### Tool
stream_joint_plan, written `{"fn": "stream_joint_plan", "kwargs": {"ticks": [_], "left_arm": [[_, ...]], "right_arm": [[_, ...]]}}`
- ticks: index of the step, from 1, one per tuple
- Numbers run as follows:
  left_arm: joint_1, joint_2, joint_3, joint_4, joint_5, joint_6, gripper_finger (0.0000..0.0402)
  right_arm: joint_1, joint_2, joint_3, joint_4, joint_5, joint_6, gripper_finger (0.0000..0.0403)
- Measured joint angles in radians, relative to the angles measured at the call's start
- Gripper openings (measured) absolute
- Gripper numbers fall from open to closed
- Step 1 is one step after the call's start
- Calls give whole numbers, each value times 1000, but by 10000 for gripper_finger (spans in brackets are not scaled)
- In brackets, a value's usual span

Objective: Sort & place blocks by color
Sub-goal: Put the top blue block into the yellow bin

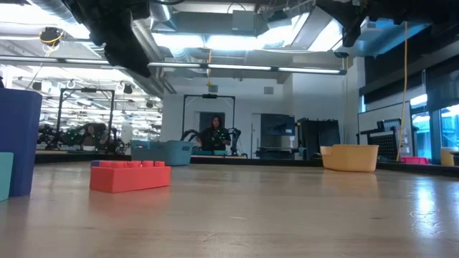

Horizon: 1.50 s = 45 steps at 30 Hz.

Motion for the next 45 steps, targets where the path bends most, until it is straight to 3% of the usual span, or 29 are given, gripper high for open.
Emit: {"fn": "stream_joint_plan", "kwargs": {"ticks": [22,29,36,45], "left_arm": [[-1,0,0,-15,2,1,213],[98,11,0,-34,68,1,213],[272,116,1,-105,220,98,213],[332,331,1,-110,294,208,239]], "right_arm": [[0,0,0,0,0,1,203],[0,0,0,-11,0,0,203],[0,0,0,-13,0,1,203],[0,0,0,-17,0,1,203]]}}
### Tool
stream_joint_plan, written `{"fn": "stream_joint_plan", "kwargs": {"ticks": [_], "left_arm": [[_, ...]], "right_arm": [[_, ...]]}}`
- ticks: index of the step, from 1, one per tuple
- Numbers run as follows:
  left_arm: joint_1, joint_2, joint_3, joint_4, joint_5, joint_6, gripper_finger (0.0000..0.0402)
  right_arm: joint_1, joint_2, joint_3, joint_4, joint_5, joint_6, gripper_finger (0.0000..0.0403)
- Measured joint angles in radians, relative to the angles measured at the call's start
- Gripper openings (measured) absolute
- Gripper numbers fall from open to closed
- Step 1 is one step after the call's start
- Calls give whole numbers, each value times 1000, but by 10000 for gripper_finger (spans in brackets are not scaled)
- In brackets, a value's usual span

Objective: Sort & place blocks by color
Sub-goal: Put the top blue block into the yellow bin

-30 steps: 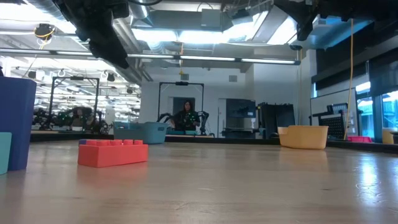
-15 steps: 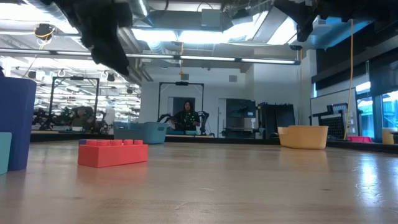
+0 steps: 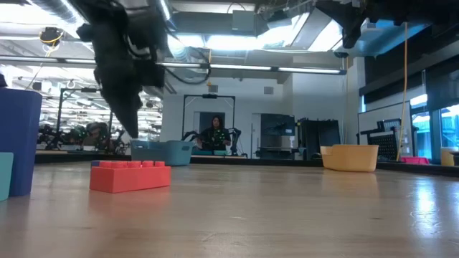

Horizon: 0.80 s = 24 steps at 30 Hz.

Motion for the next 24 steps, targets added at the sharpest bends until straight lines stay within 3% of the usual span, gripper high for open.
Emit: {"fn": "stream_joint_plan", "kwargs": {"ticks": [8,16,24], "left_arm": [[-2,124,0,9,-25,60,273],[-13,227,1,7,3,73,275],[-42,258,4,7,-51,79,275]], "right_arm": [[0,0,0,-4,0,-3,203],[0,0,0,-57,0,-3,203],[0,0,0,-54,0,-3,203]]}}
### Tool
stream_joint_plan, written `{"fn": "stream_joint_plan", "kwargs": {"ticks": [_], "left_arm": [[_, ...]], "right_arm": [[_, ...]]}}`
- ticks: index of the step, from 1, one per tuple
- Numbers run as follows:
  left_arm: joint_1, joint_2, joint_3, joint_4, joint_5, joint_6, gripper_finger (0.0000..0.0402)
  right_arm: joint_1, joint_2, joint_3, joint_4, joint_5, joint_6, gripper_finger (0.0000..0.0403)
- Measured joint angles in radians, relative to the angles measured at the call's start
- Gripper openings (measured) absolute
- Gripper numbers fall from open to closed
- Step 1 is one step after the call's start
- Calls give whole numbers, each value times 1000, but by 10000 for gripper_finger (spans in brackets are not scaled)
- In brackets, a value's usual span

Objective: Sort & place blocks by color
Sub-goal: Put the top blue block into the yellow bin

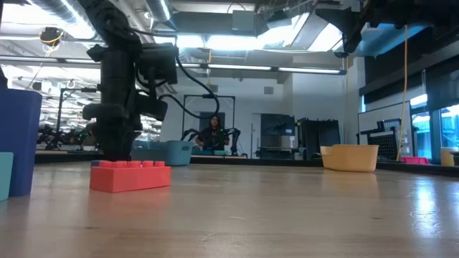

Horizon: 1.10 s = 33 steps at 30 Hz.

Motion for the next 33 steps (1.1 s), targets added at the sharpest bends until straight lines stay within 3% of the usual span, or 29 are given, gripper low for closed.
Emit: {"fn": "stream_joint_plan", "kwargs": {"ticks": [11,15,20,22,29,33], "left_arm": [[-51,2,-2,-12,-67,-3,236],[-87,3,-3,-18,-107,-5,187],[-118,-7,5,-25,-115,-7,90],[-118,-22,11,-24,-113,-7,88],[-85,-208,50,-15,-138,-46,88],[-84,-390,54,133,-214,-182,88]], "right_arm": [[0,0,0,1,0,0,203],[0,0,0,1,0,0,203],[0,0,0,1,0,0,203],[0,0,0,1,0,0,203],[0,-1,0,11,0,0,203],[0,-1,0,28,0,0,203]]}}
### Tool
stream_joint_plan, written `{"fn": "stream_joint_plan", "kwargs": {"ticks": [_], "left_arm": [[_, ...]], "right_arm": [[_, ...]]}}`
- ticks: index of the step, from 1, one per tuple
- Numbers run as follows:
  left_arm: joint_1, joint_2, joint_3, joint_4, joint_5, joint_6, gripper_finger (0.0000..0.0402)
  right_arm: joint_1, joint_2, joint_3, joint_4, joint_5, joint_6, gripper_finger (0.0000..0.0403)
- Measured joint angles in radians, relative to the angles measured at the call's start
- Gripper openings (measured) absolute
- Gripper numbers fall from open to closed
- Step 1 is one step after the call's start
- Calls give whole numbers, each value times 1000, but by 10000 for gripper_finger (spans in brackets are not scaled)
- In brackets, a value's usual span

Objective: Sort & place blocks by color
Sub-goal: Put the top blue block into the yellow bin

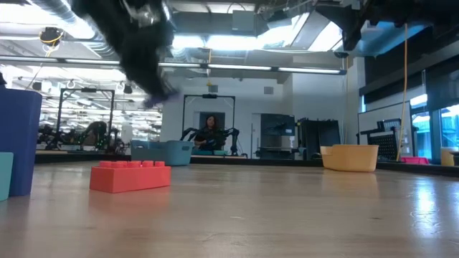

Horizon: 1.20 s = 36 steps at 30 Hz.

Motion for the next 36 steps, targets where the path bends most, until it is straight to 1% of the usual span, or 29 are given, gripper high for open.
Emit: {"fn": "stream_joint_plan", "kwargs": {"ticks": [1,3,5,7,10,24,25,27,29,31,33,36], "left_arm": [[-7,-44,-5,54,-29,-35,88],[-34,-121,-28,219,-91,-83,88],[-66,-183,-57,386,-135,-83,88],[-91,-214,-79,522,-159,-68,88],[-110,-226,-94,611,-160,-55,88],[-113,-216,-95,627,-159,-56,88],[-113,-215,-95,627,-159,-56,88],[-110,-206,-91,627,-159,-60,88],[-102,-166,-68,633,-150,-61,88],[-89,-112,-35,625,-120,-60,88],[-79,-39,15,627,-77,-54,88],[-72,78,90,588,-17,-43,88]], "right_arm": [[0,0,0,2,0,0,203],[0,0,0,4,0,0,203],[0,0,0,5,0,0,203],[0,0,0,5,0,0,203],[0,0,0,7,0,0,203],[0,0,0,7,0,0,203],[0,0,0,7,0,9,203],[0,2,0,6,22,84,203],[0,14,13,-25,81,149,203],[-1,50,45,-52,99,156,203],[0,99,90,-81,84,130,203],[0,195,164,-97,42,77,203]]}}
